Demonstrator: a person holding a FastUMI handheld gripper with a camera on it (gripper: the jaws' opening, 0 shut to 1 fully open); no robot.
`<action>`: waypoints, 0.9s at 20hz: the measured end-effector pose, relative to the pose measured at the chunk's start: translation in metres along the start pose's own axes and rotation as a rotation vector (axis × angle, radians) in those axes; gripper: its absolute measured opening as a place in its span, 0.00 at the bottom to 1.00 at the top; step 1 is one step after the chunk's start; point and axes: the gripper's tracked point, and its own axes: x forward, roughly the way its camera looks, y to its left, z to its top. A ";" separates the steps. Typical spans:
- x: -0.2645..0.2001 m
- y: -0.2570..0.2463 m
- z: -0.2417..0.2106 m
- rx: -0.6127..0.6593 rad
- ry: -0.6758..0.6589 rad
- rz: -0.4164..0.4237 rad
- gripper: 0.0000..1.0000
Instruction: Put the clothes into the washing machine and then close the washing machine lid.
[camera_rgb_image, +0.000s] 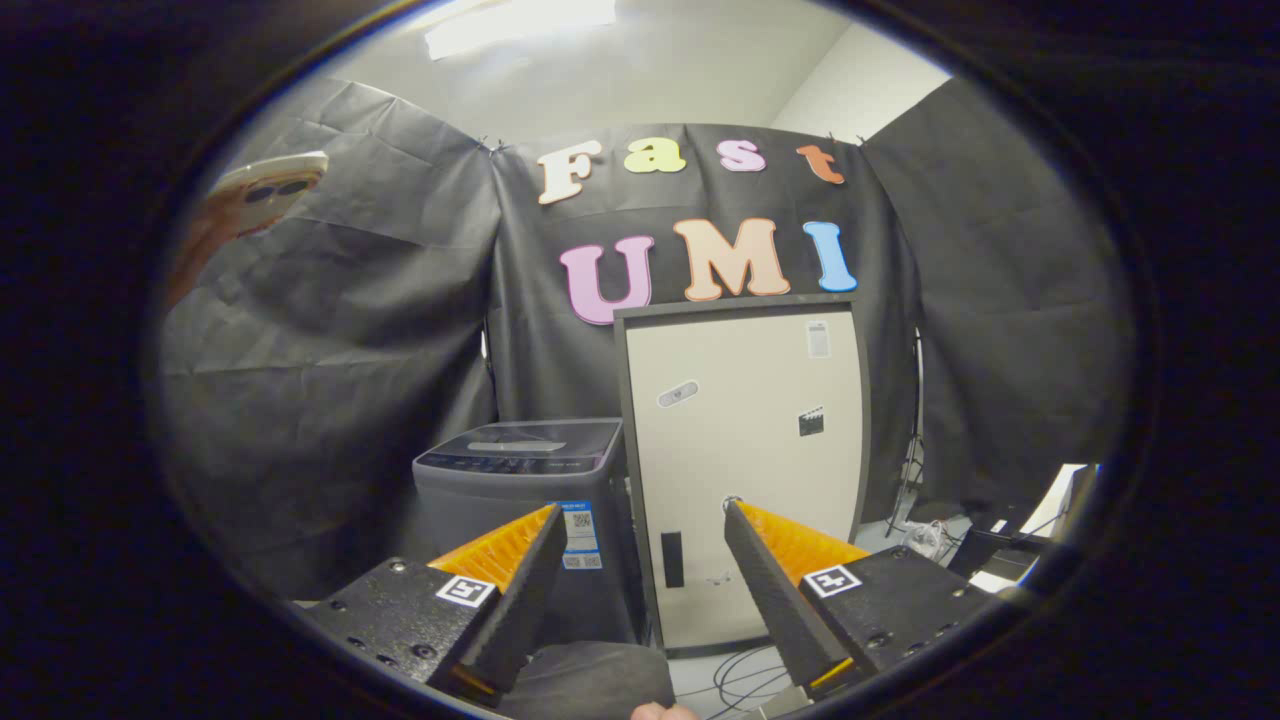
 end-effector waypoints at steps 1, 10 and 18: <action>0.000 0.001 0.000 -0.003 0.000 0.001 0.96; -0.001 0.002 0.000 -0.008 0.001 0.002 0.96; -0.001 0.003 0.000 -0.006 0.004 0.005 0.96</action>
